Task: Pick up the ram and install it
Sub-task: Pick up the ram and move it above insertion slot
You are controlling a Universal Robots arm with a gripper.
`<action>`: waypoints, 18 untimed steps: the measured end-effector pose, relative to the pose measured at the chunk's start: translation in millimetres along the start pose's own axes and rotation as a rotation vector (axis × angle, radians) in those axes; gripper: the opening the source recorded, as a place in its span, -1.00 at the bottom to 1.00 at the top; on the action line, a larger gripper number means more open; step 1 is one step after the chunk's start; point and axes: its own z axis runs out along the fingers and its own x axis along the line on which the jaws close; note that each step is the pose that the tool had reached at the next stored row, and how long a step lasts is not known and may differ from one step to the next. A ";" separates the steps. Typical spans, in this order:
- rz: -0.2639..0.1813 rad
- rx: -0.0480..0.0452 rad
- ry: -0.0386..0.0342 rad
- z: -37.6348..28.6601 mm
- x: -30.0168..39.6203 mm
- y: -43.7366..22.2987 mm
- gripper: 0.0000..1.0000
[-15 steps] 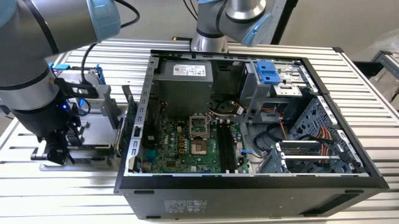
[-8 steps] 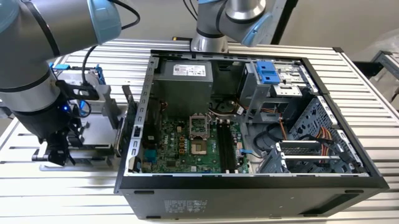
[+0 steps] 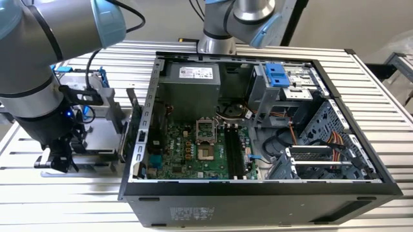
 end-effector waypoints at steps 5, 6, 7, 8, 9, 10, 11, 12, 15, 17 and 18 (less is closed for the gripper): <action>0.003 -0.0002 0.0011 3.1 -0.1 -0.1 1.00; 0.004 -0.0002 0.0011 3.7 -0.1 -0.1 1.00; 0.005 -0.0002 0.0011 4.3 -0.2 -0.1 1.00; 0.008 -0.0003 0.0010 5.0 -0.2 -0.1 1.00; 0.011 -0.0005 0.0009 5.7 -0.3 -0.1 1.00; 0.014 -0.0007 0.0009 6.3 -0.3 -0.1 1.00; 0.017 -0.0007 0.0008 7.0 -0.3 -0.1 1.00; 0.019 -0.0009 0.0008 7.7 -0.4 -0.1 1.00; 0.021 -0.0010 0.0007 10.0 -0.5 -0.2 1.00; 0.021 -0.0010 0.0008 11.5 -0.5 -0.2 1.00; 0.021 -0.0010 0.0007 12.2 -0.6 -0.3 1.00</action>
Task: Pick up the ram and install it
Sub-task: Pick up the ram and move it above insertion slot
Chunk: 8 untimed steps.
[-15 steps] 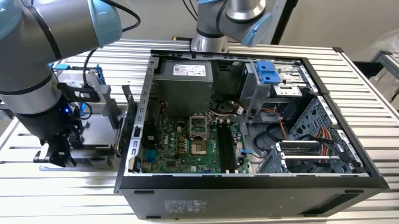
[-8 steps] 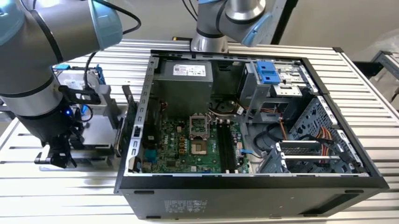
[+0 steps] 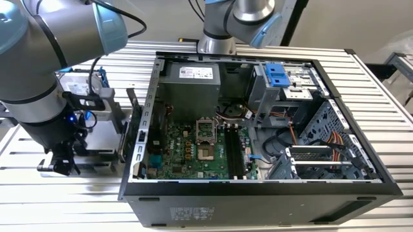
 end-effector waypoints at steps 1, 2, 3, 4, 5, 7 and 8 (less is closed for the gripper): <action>0.000 -0.0001 0.0001 0.7 0.0 0.0 1.00; 0.000 0.0000 0.0000 1.4 -0.1 0.0 1.00; 0.000 -0.0001 0.0001 2.0 -0.1 0.0 1.00; 0.000 0.0000 0.0000 2.6 -0.1 0.0 1.00; 0.000 0.0000 0.0000 3.2 -0.2 -0.1 1.00; 0.001 -0.0001 0.0001 4.2 -0.2 -0.1 1.00; 0.001 -0.0002 0.0002 4.2 -0.2 -0.1 1.00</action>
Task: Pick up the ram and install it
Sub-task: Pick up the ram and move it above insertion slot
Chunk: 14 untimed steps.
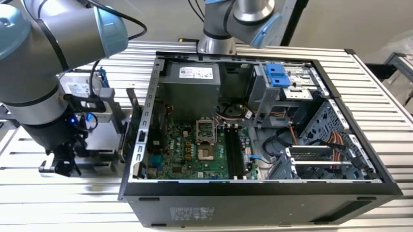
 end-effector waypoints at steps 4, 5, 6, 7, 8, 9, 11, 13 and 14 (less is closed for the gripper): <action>0.000 0.0001 0.0000 0.5 0.0 0.0 1.00; 0.000 0.0001 -0.0001 0.5 0.0 0.0 1.00; 0.000 0.0001 -0.0001 0.5 0.0 0.0 1.00; 0.000 0.0002 -0.0001 0.6 0.0 0.0 1.00; 0.000 0.0002 -0.0002 0.6 0.0 -0.1 1.00; 0.000 0.0002 -0.0002 0.6 0.1 -0.1 1.00; 0.000 0.0001 -0.0001 0.5 0.1 -0.1 1.00; 0.000 0.0002 -0.0001 0.5 0.1 -0.1 1.00; 0.000 0.0002 -0.0001 0.5 0.1 -0.1 1.00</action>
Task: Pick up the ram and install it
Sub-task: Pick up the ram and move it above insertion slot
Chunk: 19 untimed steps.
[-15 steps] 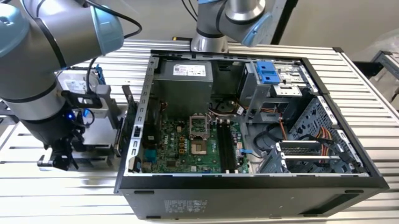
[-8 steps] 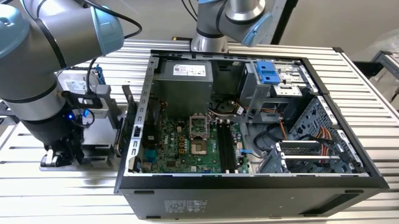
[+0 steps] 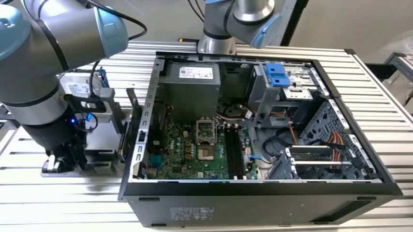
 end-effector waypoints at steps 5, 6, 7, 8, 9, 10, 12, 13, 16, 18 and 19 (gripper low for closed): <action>0.000 -0.0001 0.0000 0.0 0.1 0.0 -1.00; 0.000 0.0000 0.0000 0.0 0.1 0.0 -1.00; 0.000 0.0000 0.0000 0.0 0.1 0.0 -1.00; 0.000 -0.0001 0.0000 0.0 0.1 0.0 -1.00; 0.000 -0.0001 0.0000 0.0 0.1 0.0 -1.00; 0.000 -0.0001 0.0000 0.0 0.1 0.1 -1.00; 0.000 0.0000 0.0000 0.0 0.2 0.0 -1.00; 0.000 0.0000 0.0000 0.0 0.2 0.0 -1.00; 0.000 0.0000 0.0000 0.0 0.3 0.0 -1.00; 0.000 -0.0001 0.0000 0.0 0.3 0.0 -1.00; 0.000 -0.0001 0.0000 0.0 0.3 0.0 -1.00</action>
